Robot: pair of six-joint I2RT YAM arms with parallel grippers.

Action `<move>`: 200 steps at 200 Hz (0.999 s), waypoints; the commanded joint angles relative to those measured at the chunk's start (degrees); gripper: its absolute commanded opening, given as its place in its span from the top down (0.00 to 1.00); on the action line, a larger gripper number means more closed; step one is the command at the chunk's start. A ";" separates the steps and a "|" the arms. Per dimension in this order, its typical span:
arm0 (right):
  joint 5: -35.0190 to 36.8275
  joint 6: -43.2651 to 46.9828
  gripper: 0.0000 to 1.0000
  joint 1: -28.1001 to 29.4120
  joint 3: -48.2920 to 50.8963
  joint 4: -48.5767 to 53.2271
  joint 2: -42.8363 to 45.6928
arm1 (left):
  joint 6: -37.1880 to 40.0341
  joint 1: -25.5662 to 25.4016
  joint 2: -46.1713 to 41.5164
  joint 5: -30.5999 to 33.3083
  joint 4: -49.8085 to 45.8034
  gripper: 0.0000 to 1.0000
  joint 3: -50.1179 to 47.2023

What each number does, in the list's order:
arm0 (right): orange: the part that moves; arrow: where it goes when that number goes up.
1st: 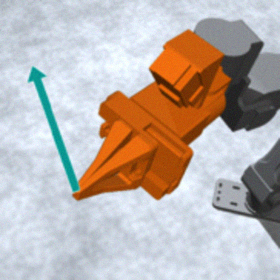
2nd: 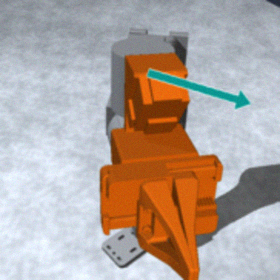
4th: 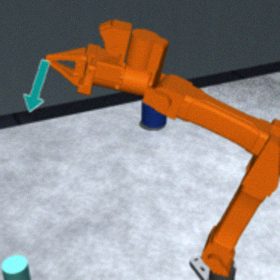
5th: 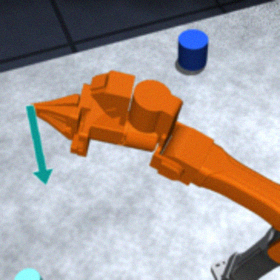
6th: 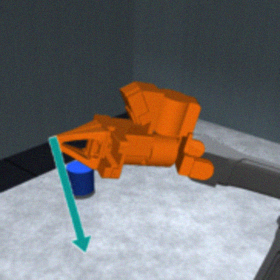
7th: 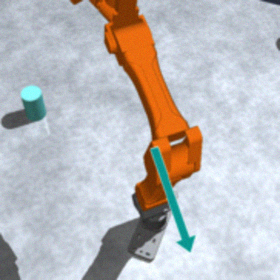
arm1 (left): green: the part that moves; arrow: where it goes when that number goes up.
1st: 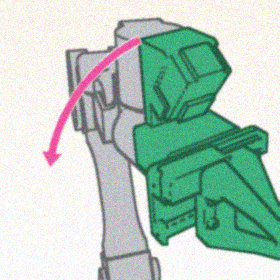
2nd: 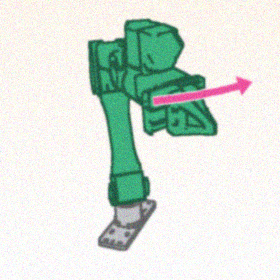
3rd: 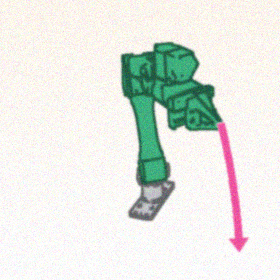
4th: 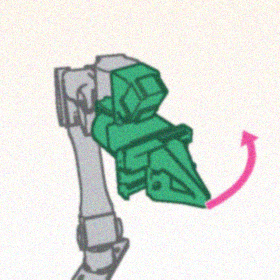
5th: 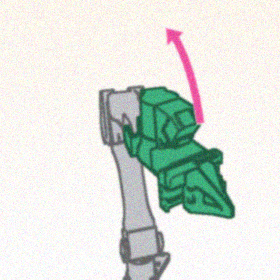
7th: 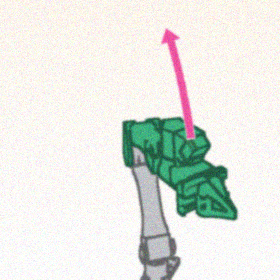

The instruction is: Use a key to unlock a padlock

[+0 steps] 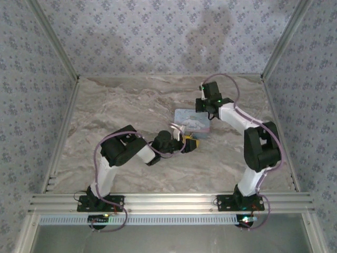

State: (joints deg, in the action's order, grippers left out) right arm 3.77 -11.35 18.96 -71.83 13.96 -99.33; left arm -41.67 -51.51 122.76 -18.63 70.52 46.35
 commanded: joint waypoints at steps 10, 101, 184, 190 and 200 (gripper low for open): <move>4.64 -3.21 1.00 -2.66 5.25 4.64 6.32 | -0.34 -0.17 1.42 -0.02 -1.35 0.34 0.36; 5.72 -9.72 1.00 -0.55 17.45 5.29 11.01 | -1.12 0.35 1.92 -0.55 -1.61 0.31 1.38; 6.47 -10.76 1.00 2.68 19.16 4.20 11.33 | -2.37 1.18 2.12 -1.04 -1.59 0.34 0.76; 6.28 -10.77 1.00 2.62 19.14 4.23 11.50 | -2.81 1.39 2.20 -1.24 -1.86 0.37 0.76; 6.16 -10.68 1.00 2.57 19.27 4.00 11.76 | -3.31 1.74 2.37 -1.90 -2.21 0.39 0.81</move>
State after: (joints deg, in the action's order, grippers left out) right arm 10.31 -21.06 21.15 -53.95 17.37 -88.68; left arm -43.38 -50.59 123.22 -18.79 70.30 47.20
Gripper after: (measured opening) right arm 0.060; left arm 0.629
